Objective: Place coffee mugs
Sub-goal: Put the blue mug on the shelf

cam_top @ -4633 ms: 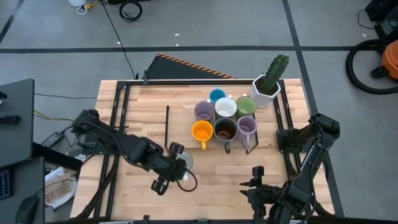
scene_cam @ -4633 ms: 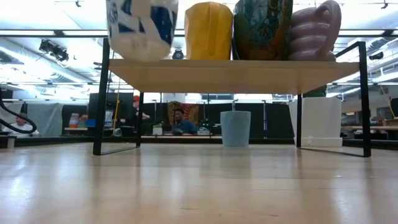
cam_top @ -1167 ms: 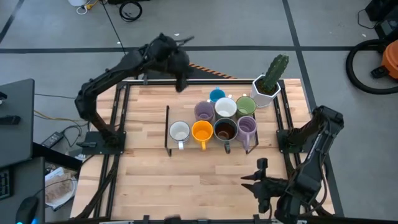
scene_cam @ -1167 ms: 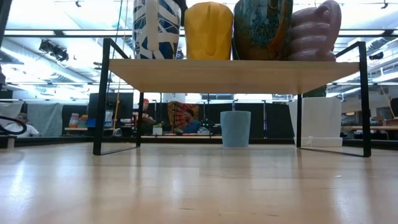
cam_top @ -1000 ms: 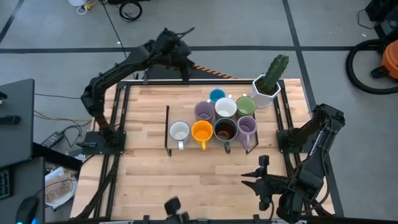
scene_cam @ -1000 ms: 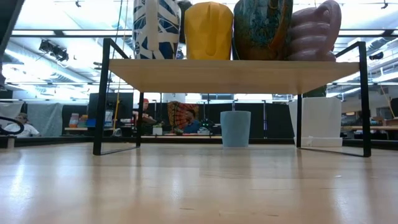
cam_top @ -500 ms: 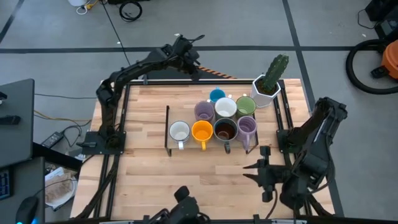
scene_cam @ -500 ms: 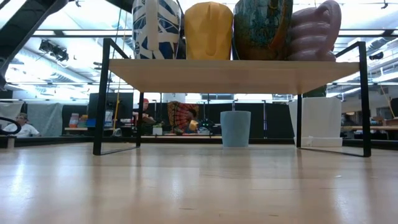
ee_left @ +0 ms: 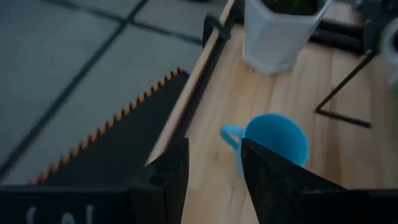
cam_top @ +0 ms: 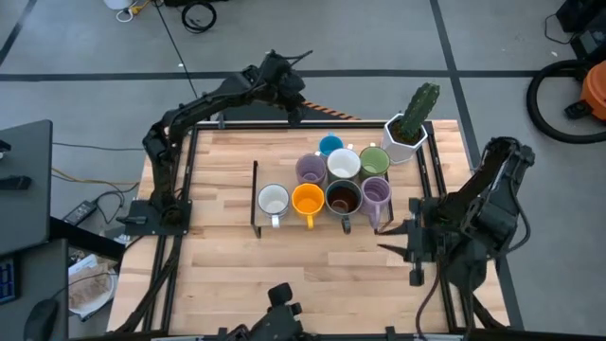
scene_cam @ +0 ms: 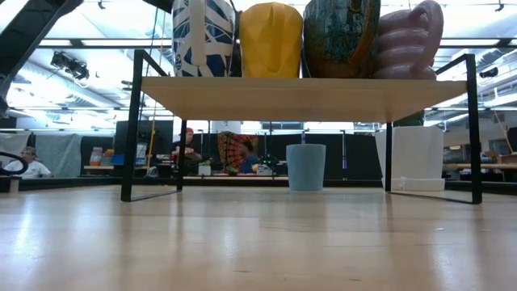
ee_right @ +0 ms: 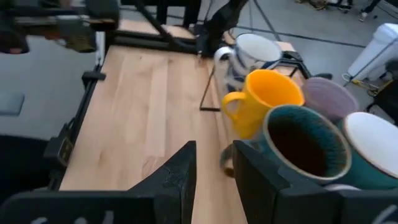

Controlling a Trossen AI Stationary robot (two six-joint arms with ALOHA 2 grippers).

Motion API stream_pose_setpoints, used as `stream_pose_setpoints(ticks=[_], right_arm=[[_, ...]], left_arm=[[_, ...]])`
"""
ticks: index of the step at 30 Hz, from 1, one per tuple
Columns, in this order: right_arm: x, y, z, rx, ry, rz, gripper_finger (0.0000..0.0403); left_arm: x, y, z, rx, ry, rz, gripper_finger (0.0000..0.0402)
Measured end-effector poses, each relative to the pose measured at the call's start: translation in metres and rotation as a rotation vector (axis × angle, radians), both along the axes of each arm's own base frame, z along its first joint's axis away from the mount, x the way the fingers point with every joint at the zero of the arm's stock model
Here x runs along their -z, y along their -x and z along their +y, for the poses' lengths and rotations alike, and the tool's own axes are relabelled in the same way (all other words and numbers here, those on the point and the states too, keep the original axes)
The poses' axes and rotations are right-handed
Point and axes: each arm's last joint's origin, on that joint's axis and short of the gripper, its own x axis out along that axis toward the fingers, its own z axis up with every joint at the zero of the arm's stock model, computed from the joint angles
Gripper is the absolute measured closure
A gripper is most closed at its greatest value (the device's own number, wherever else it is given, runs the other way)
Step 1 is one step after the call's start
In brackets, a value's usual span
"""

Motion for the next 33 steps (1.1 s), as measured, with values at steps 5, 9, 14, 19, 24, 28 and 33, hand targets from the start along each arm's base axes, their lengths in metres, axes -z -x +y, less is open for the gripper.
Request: stream_pose_setpoints(ticks=[5,9,14,19,24,28,33], right_arm=[[-0.012,-0.001,-0.023,0.064,-0.037,-0.036,0.0294],[-0.024,-0.004,-0.053,0.136,-0.031,-0.064,0.0299],[-0.038,-0.005,-0.098,0.236,-0.028,-0.081,0.0315],[-0.051,-0.015,-0.141,0.243,-0.058,-0.109,0.0330],[-0.054,-0.026,-0.180,0.234,-0.080,-0.111,0.0339],[-0.051,-0.037,-0.206,0.235,-0.109,-0.091,0.0345],[-0.043,-0.050,-0.239,0.241,-0.136,-0.071,0.0347]], left_arm=[[-0.028,0.013,-0.009,0.047,-0.120,-0.028,0.0264],[-0.038,0.028,-0.020,0.046,-0.196,-0.091,0.0286],[-0.032,0.063,-0.037,0.003,-0.271,-0.169,0.0307],[-0.038,0.095,-0.065,-0.005,-0.265,-0.299,0.0314],[-0.031,0.114,-0.096,0.024,-0.234,-0.336,0.0315],[-0.027,0.132,-0.120,0.022,-0.238,-0.402,0.0315],[-0.024,0.153,-0.147,0.025,-0.209,-0.495,0.0315]])
